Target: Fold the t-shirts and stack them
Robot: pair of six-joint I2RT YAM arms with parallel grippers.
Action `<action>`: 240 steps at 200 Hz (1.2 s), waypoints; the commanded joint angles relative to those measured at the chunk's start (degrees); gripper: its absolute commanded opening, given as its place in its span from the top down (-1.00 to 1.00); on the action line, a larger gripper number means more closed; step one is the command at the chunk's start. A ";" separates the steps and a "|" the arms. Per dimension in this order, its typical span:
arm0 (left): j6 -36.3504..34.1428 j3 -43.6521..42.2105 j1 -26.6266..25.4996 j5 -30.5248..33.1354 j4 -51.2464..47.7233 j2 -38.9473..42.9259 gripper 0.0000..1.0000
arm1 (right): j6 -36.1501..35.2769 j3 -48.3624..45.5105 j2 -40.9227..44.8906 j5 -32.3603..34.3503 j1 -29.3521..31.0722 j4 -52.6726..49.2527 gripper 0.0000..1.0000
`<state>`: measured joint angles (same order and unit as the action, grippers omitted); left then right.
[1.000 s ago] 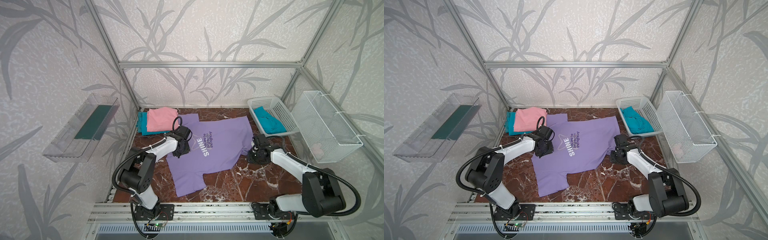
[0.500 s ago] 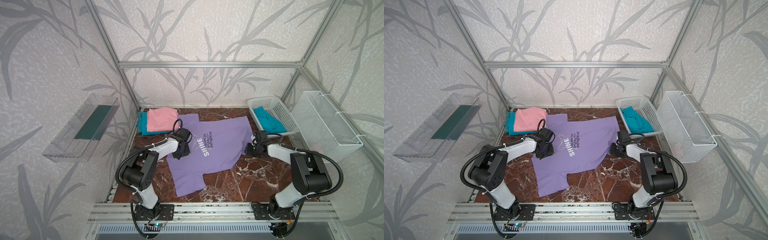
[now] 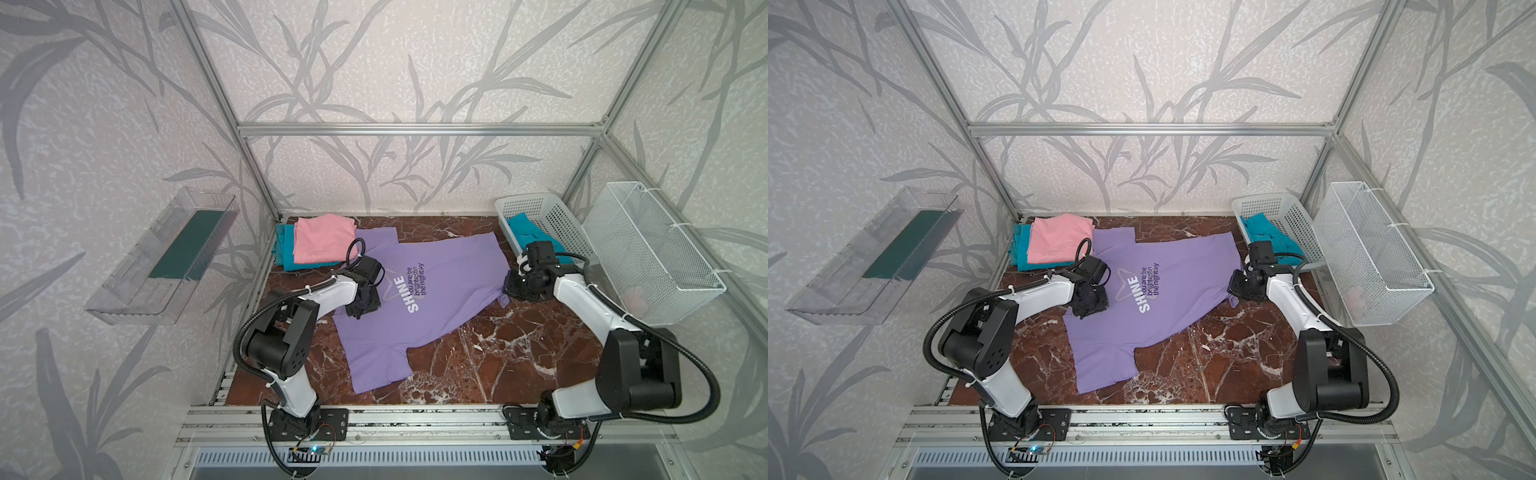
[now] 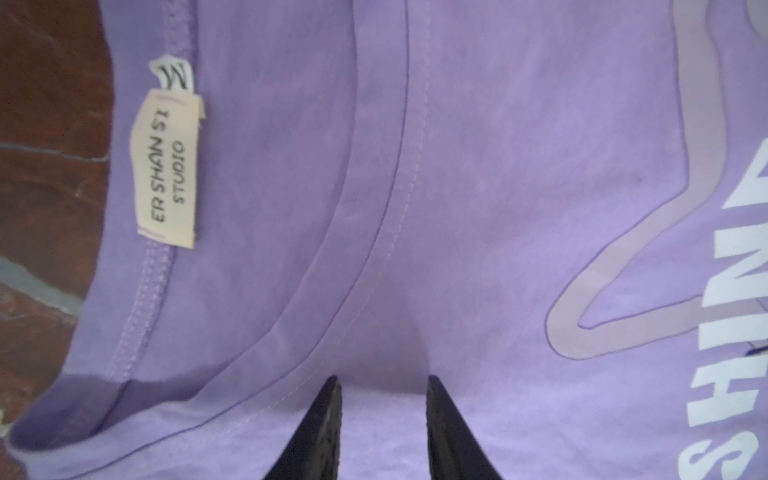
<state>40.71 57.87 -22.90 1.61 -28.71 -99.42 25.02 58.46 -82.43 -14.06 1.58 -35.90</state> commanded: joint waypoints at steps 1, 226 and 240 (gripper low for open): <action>-0.89 0.45 0.09 1.12 -1.07 -0.82 0.28 | 0.18 0.58 0.98 -6.21 -1.11 -8.82 0.88; 0.51 -2.59 -0.57 -2.91 -2.94 0.37 0.28 | 3.56 -13.98 0.96 11.00 8.96 -4.42 0.36; 0.69 -2.75 -0.66 -2.91 -2.84 0.44 0.28 | 3.46 -13.87 -0.45 11.43 8.96 -3.41 0.36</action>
<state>40.10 57.19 -22.92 -0.03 -28.29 -99.18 27.55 44.99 -81.06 -3.86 10.31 -41.69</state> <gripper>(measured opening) 0.360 0.319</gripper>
